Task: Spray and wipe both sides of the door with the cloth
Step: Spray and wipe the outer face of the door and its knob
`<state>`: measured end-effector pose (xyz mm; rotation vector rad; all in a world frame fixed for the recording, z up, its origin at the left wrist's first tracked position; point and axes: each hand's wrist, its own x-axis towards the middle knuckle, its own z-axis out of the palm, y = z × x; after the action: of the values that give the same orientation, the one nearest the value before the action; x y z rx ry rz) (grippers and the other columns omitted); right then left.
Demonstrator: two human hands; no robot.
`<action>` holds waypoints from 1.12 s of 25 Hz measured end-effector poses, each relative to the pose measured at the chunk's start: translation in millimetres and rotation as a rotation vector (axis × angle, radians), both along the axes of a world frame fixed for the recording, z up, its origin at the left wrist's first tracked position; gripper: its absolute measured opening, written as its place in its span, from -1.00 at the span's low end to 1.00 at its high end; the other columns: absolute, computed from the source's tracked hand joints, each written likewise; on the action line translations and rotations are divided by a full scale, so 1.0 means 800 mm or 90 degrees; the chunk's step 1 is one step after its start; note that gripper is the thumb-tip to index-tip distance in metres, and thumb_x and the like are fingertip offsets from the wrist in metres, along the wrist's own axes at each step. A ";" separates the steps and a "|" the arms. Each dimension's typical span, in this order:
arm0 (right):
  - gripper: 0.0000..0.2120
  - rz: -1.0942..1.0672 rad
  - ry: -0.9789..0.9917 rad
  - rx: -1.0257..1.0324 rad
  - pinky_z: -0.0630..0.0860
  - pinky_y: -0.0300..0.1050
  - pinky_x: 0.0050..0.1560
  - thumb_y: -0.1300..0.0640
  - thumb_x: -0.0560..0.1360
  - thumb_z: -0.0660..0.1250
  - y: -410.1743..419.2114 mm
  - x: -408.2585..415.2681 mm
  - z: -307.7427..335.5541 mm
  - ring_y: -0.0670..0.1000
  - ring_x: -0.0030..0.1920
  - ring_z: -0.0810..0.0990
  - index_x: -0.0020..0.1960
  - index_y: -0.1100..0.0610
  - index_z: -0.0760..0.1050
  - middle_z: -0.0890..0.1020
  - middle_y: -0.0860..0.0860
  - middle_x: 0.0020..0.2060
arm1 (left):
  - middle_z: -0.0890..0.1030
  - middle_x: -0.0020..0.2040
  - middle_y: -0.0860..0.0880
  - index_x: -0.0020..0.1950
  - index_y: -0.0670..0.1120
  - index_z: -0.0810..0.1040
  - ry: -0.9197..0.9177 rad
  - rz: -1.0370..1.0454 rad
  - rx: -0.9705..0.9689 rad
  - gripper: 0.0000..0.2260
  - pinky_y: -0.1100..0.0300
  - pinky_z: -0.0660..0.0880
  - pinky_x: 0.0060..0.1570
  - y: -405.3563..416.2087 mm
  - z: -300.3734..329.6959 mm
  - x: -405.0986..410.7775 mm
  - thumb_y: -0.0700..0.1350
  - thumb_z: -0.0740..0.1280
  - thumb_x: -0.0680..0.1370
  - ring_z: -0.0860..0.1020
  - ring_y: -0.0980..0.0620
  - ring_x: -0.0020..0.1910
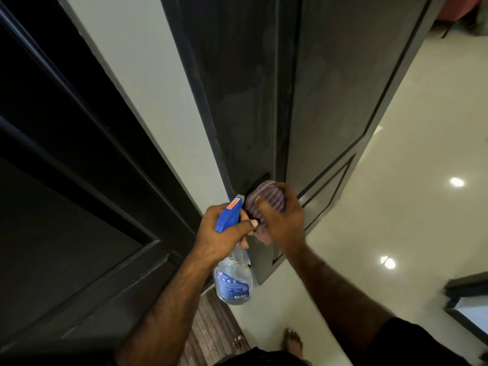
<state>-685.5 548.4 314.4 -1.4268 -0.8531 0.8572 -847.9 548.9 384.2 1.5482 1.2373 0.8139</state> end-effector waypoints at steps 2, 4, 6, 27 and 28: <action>-0.70 0.055 0.454 -0.128 0.72 0.02 0.06 -0.05 0.60 0.43 0.012 0.008 0.017 0.13 -0.02 0.72 0.12 0.17 0.70 0.75 0.13 -0.02 | 0.62 -0.41 -0.24 -0.28 -0.19 0.58 -0.008 -0.027 0.005 -0.78 0.00 0.62 -0.27 0.002 -0.003 -0.007 -0.26 0.50 0.54 0.60 -0.23 -0.45; -0.54 0.127 0.597 -0.228 0.71 0.12 0.18 -0.17 0.62 0.36 0.011 0.019 0.022 0.21 0.07 0.73 0.19 0.22 0.72 0.75 0.22 0.09 | 0.61 -0.42 -0.23 -0.26 -0.22 0.58 0.000 -0.050 0.014 -0.80 0.03 0.62 -0.27 0.000 -0.006 -0.017 -0.26 0.48 0.55 0.60 -0.24 -0.44; -0.45 0.129 0.569 -0.246 0.61 0.30 0.35 -0.25 0.58 0.40 0.011 0.018 0.018 0.27 0.21 0.72 0.31 0.19 0.68 0.73 0.25 0.21 | 0.61 -0.40 -0.24 -0.23 -0.22 0.58 -0.003 -0.072 0.006 -0.82 0.03 0.62 -0.29 0.002 -0.009 -0.028 -0.25 0.48 0.54 0.60 -0.19 -0.46; -0.62 0.007 0.178 -0.184 0.70 0.08 -0.07 0.07 0.42 0.58 -0.003 0.002 0.018 0.20 0.05 0.72 0.20 0.08 0.61 0.73 0.15 0.03 | 0.60 -0.42 -0.06 -0.18 -0.28 0.57 -0.031 -0.143 -0.005 -0.80 0.12 0.61 -0.30 -0.019 0.007 -0.057 -0.22 0.49 0.56 0.59 -0.07 -0.46; -0.55 0.035 0.315 -0.248 0.67 0.05 -0.08 -0.03 0.39 0.58 -0.005 0.004 0.020 0.18 -0.02 0.73 0.20 0.14 0.64 0.75 0.16 -0.03 | 0.59 -0.42 -0.09 -0.18 -0.29 0.57 -0.032 -0.123 -0.006 -0.80 0.12 0.60 -0.30 -0.022 0.008 -0.058 -0.22 0.50 0.56 0.58 -0.08 -0.46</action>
<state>-682.1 544.7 330.8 -1.4288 -0.3599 1.4019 -894.5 530.9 390.7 1.6014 1.0360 0.7152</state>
